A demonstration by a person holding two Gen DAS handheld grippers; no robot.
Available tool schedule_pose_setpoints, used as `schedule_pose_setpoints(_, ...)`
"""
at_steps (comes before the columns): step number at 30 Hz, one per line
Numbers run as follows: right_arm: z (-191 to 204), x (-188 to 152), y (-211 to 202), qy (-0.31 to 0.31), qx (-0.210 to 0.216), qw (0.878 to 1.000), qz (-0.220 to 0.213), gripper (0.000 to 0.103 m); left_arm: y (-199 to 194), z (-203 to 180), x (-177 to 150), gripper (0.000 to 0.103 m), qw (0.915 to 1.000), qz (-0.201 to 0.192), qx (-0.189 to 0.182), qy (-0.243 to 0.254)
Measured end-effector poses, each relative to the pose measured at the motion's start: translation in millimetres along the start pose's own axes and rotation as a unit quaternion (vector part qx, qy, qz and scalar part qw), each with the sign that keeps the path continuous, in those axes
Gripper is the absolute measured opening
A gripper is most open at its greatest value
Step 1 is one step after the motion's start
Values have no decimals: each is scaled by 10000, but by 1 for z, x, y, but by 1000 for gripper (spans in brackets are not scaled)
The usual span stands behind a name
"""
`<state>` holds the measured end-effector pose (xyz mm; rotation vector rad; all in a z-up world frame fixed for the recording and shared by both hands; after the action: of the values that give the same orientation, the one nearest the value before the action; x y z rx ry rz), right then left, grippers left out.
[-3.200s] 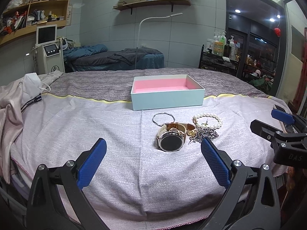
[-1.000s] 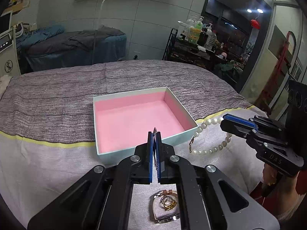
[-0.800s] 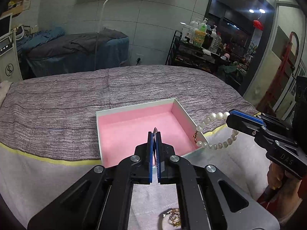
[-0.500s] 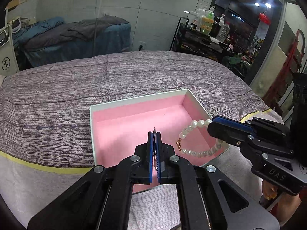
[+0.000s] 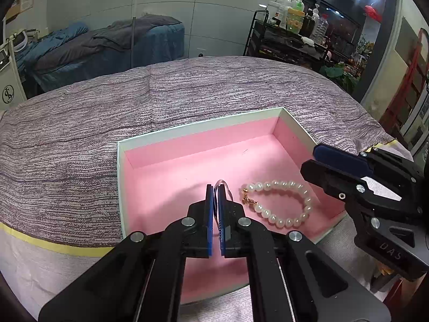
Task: Organize jewelry
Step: 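Carry the bangle into the pink box and open the left tool while the right releases the pearls there, then grasp the cream-strap watch with the left tool while the right tool grasps a small gold charm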
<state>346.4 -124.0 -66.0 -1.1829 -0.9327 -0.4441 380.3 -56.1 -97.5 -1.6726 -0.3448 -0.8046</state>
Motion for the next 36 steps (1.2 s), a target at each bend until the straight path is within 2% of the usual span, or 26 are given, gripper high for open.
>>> schedule_pose_setpoints(1, -1, 3, -3, 3, -10, 10000, -95, 44, 0, 0, 1, 14, 10000, -5, 19, 7)
schedule_pose_setpoints(2, -2, 6, -6, 18, -36, 9998, -203, 48, -1, 0, 3, 24, 10000, -21, -3, 5)
schedule_pose_setpoints(4, -9, 10, -13, 59, -142, 9993, -331, 51, -8, 1, 9, 84, 9998, -200, -17, -87)
schedule_pose_setpoints(6, -16, 12, -21, 86, -291, 9985, -453, 56, -21, 7, 18, 87, 9983, -554, 50, -172)
schedule_pose_setpoints(8, -25, 13, -32, 187, -424, 9975, -532, 61, -27, 10, 19, 88, 9982, -559, 18, -202)
schedule_pose_setpoints(11, -40, 9, -48, 414, -573, 9960, -538, 68, -38, 18, 20, 90, 9971, -673, 159, -327)
schedule_pose_setpoints(16, -49, -12, -63, 607, -541, 9964, -237, 70, -68, 22, 6, 97, 9938, -977, 129, -512)
schedule_pose_setpoints(21, -40, -47, -68, 644, -351, 9971, 199, 70, -91, 20, -31, 97, 9928, -1047, 319, -496)
schedule_pose_setpoints(27, -25, -84, -78, 385, -260, 9976, 520, 70, -111, 7, -88, 97, 9952, -839, 113, -501)
schedule_pose_setpoints(29, -21, -94, -82, 357, -217, 9975, 573, 70, -114, -2, -107, 97, 9965, -712, -1, -435)
schedule_pose_setpoints(31, -19, -102, -85, 366, -186, 9973, 614, 70, -118, -6, -124, 97, 9970, -640, 57, -424)
schedule_pose_setpoints(36, -7, -114, -91, 240, -146, 9974, 670, 70, -126, -26, -152, 97, 9971, -647, 57, -403)
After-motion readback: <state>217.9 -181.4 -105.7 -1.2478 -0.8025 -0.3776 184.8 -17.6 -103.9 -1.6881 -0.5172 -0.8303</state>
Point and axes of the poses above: each gripper's, at about its wrist camera, not at the fingertips, and y roughly the way its jaws point, z to its left, x to its top, the point moved 10 cm from there along y, roughly the way its jaws point, and after that the axes turned 5 degrees about x, right-handed, at the moved point
